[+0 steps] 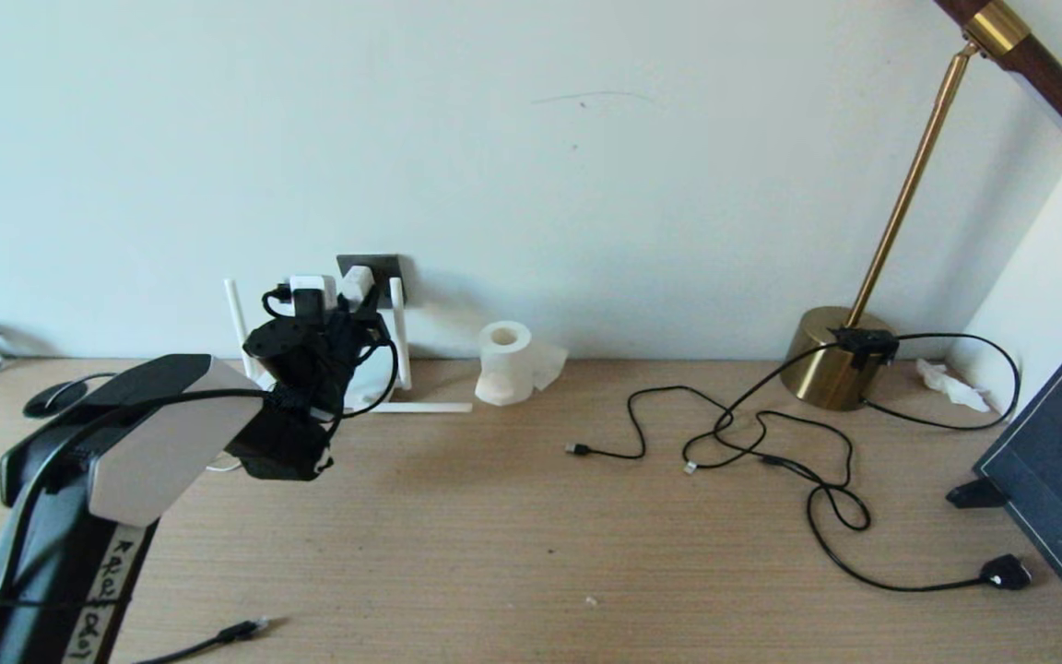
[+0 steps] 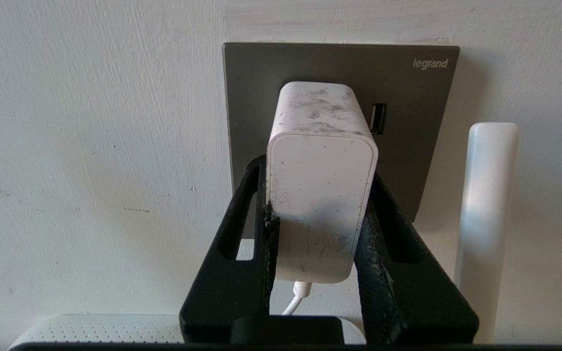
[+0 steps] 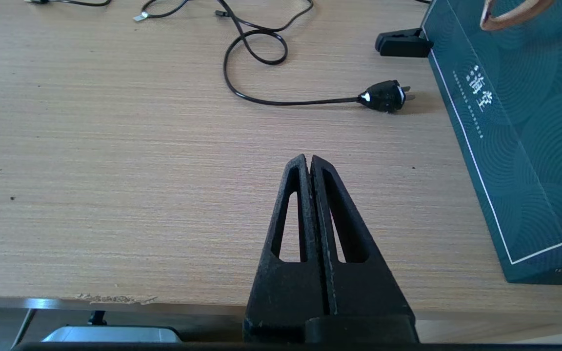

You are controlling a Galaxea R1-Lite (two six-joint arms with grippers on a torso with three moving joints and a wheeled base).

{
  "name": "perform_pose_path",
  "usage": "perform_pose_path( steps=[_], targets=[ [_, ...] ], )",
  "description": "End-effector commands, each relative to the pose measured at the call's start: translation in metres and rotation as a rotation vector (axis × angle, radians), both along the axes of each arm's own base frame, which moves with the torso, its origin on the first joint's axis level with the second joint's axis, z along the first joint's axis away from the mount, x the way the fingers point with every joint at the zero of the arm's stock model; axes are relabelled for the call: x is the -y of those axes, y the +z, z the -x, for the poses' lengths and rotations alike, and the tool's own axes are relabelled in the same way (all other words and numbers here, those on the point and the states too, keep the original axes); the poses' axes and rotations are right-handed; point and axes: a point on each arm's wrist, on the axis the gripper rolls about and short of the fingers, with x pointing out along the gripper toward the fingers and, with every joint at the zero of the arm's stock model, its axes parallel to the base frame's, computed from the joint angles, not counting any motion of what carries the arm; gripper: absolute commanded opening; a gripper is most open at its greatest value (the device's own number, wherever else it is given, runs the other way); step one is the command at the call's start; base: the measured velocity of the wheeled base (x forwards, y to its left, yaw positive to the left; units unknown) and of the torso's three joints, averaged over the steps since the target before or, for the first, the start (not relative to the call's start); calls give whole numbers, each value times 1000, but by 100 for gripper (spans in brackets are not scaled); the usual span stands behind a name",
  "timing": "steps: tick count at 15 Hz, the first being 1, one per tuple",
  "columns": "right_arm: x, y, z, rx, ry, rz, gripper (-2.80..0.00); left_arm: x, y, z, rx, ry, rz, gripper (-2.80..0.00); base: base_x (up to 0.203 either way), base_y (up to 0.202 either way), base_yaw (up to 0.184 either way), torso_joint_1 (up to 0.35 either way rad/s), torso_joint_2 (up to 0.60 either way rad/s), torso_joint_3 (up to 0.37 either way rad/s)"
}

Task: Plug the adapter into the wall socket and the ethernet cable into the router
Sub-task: Plug plug into socket

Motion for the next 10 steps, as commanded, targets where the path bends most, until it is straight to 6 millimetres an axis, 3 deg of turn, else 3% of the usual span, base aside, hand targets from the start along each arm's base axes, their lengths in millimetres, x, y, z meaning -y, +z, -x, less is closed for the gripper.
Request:
perform_pose_path(
  steps=[1,10],
  targets=[
    [0,0,0,-3,0,1,-280,0,2,-2,15,2,2,-280,0,0,0,0,0,0],
    [0,0,0,-3,0,1,-280,0,-5,-7,6,8,4,-280,0,0,0,0,0,0]
  ],
)
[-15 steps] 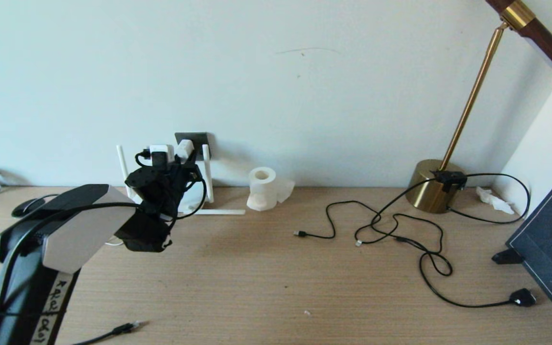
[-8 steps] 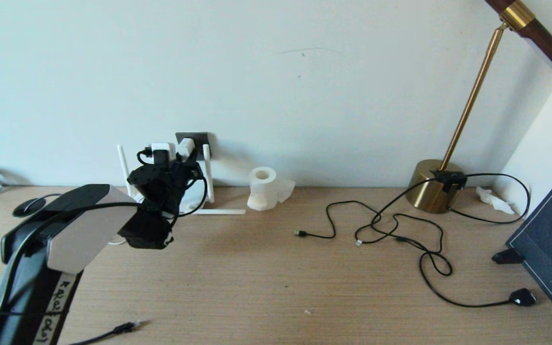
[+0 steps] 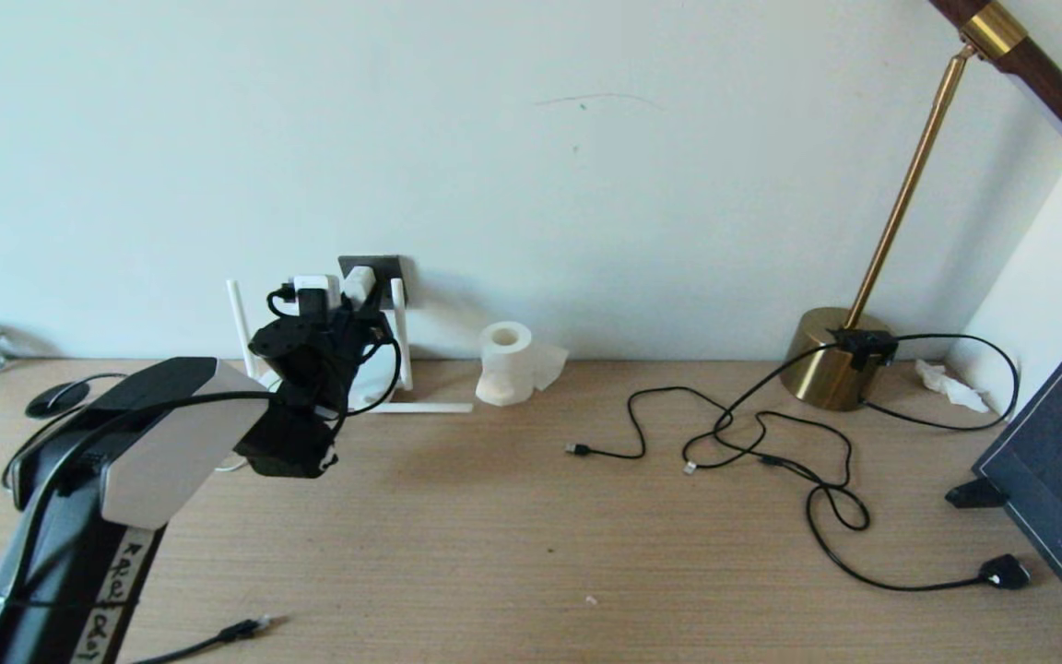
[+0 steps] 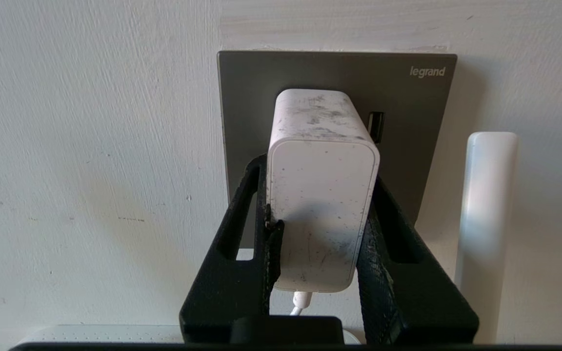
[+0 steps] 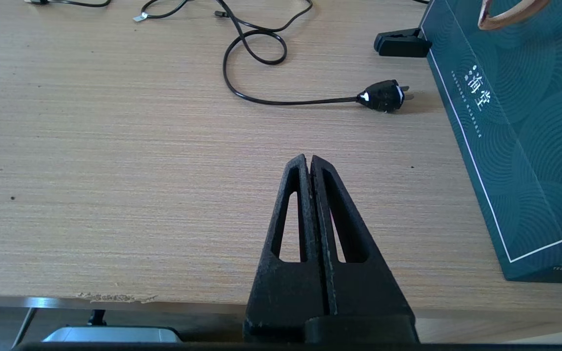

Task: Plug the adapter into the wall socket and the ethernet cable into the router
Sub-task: Plug plug into socket

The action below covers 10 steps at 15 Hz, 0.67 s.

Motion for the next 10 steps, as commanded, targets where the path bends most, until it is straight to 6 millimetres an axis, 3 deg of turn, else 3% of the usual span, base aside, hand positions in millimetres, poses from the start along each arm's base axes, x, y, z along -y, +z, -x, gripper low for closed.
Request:
perform_pose_path(
  steps=[1,10],
  targets=[
    [0,0,0,-2,0,1,-280,0,-2,0,0,1,0,-280,0,0,0,0,0,0],
    [0,0,0,-2,0,1,-280,4,-14,-6,-14,11,-6,-280,0,0,0,0,0,0]
  ],
)
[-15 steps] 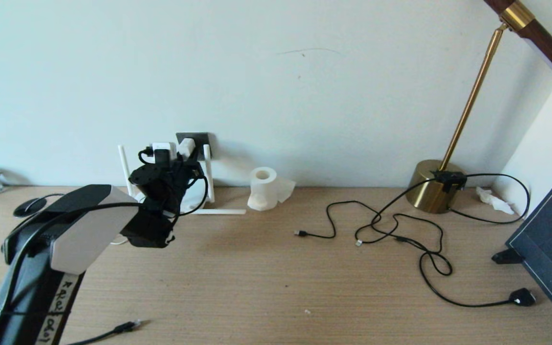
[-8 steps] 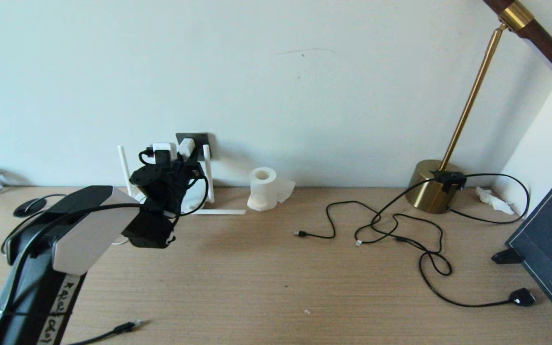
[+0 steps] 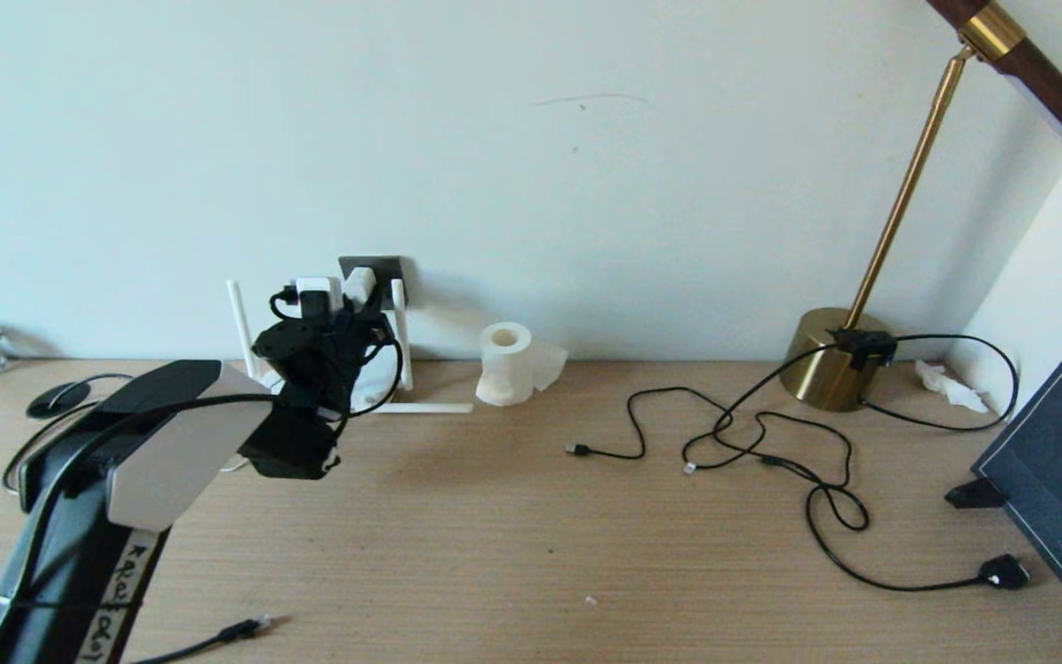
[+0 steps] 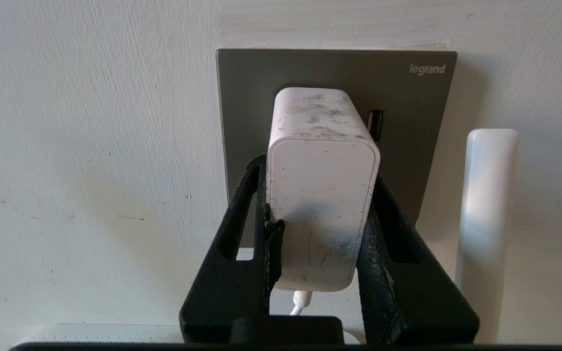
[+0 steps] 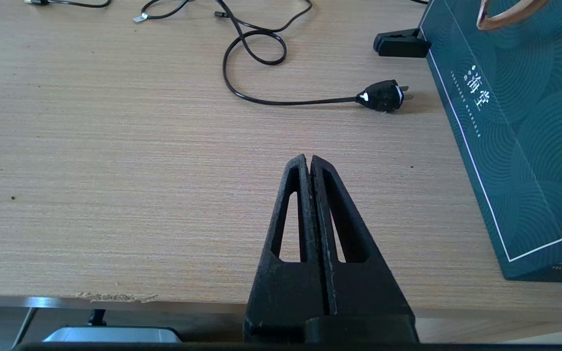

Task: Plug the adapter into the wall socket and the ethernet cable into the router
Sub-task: Plug plug into socket

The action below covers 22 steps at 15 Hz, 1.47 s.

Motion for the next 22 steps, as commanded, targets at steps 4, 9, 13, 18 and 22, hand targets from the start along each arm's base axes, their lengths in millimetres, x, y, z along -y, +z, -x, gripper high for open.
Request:
perform_pose_path(
  steps=[4,9,13,18,22],
  targets=[
    [0,0,0,-2,0,1,-280,4,-7,-6,5,19,-15,-280,0,0,0,0,0,0],
    [0,0,0,-2,0,1,-280,3,-12,-7,0,21,-15,-280,0,0,0,0,0,0],
    [0,0,0,-2,0,1,-280,3,-12,-6,2,21,-15,-280,0,0,0,0,0,0],
    [0,0,0,-2,0,1,-280,1,-11,-6,5,27,-16,-280,0,0,0,0,0,0],
    [0,0,0,-2,0,1,-280,-2,-9,-6,8,32,-16,-280,0,0,0,0,0,0]
  ],
)
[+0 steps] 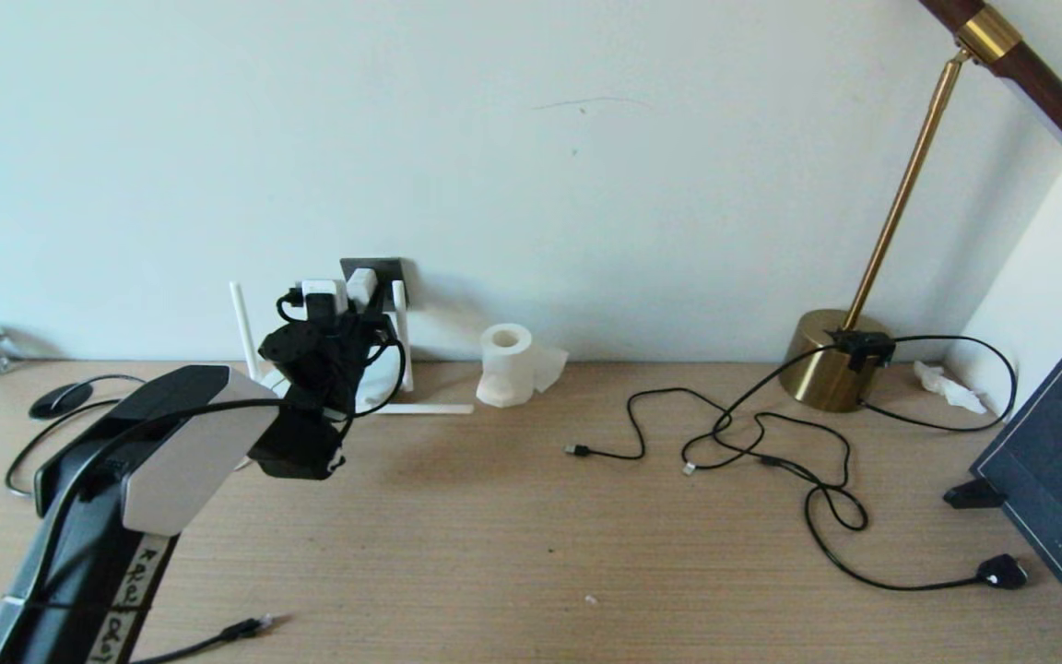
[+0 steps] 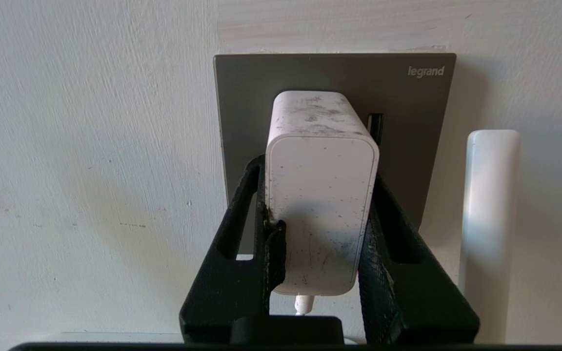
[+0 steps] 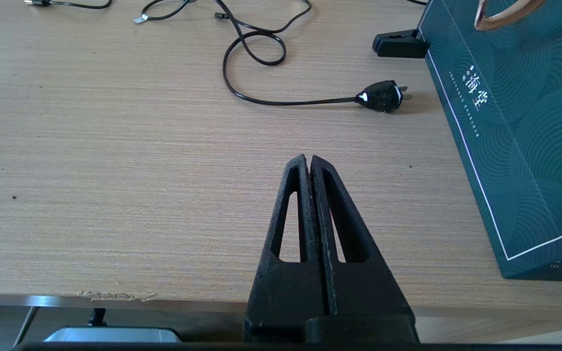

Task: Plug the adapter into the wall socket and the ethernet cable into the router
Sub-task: Plug plug into socket

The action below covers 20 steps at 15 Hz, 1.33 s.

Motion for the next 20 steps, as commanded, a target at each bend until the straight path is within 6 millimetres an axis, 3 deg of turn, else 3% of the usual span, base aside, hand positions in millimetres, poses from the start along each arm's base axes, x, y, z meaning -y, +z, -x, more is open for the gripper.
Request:
perform_pose_path(
  steps=[1,14,15,20],
  targets=[
    [0,0,0,-3,0,1,-280,-1,0,0,6,5,0,-280,0,0,0,0,0,0],
    [0,0,0,-3,0,1,-280,0,-5,-5,18,5,2,-280,0,0,0,0,0,0],
    [0,0,0,-3,0,1,-280,0,-5,-5,18,5,2,0,0,0,0,0,0,0],
    [0,0,0,-3,0,1,-280,-1,2,-4,36,6,6,0,0,0,0,0,0,0]
  ],
)
